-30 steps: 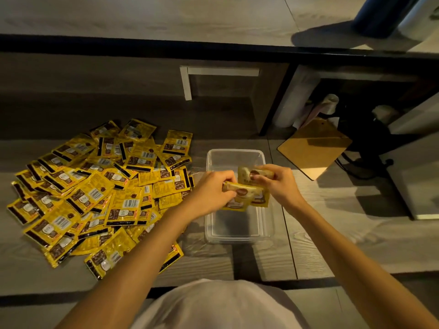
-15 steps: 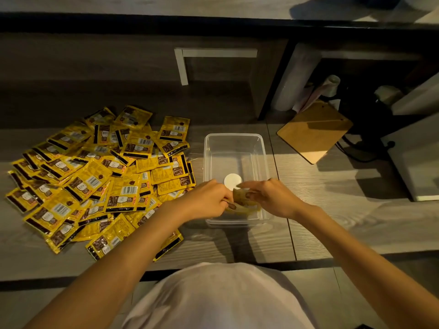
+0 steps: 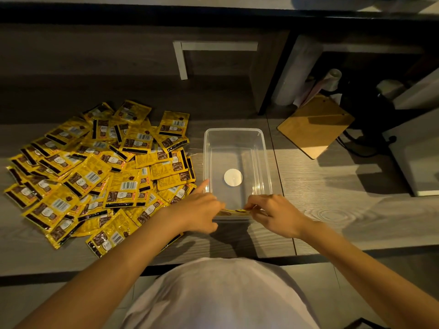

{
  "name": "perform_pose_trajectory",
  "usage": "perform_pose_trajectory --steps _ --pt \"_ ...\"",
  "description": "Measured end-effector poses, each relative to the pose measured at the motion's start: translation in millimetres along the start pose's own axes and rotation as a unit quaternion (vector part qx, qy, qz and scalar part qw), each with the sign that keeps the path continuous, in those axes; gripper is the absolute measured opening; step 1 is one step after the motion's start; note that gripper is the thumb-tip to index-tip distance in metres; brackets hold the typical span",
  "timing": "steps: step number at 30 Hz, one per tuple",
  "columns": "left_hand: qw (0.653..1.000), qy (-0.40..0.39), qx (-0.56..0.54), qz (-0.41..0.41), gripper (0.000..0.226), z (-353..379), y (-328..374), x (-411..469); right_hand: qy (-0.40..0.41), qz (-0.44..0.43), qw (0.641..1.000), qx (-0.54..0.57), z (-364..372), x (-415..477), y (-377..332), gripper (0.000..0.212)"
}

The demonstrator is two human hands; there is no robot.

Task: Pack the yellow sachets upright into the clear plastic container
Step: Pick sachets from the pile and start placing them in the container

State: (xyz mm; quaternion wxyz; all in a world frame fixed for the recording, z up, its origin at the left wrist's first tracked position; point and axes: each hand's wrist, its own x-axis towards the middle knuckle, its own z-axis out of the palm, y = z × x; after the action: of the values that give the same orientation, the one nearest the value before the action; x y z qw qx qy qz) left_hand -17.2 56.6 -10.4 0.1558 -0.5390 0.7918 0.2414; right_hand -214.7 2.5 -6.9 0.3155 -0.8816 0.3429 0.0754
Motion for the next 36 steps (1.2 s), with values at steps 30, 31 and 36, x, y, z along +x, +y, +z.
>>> perform_pose_trajectory --steps 30,31,36 --pt "0.817 0.128 -0.275 -0.490 0.074 54 -110 -59 -0.083 0.003 0.972 -0.220 16 179 -109 0.044" --pt "0.815 0.124 -0.278 -0.493 0.076 60 -111 -59 -0.102 0.016 0.969 -0.224 22 184 -108 0.052" --pt "0.821 0.145 -0.273 -0.480 0.065 66 -110 -55 -0.089 0.010 0.954 -0.287 31 192 -108 0.072"
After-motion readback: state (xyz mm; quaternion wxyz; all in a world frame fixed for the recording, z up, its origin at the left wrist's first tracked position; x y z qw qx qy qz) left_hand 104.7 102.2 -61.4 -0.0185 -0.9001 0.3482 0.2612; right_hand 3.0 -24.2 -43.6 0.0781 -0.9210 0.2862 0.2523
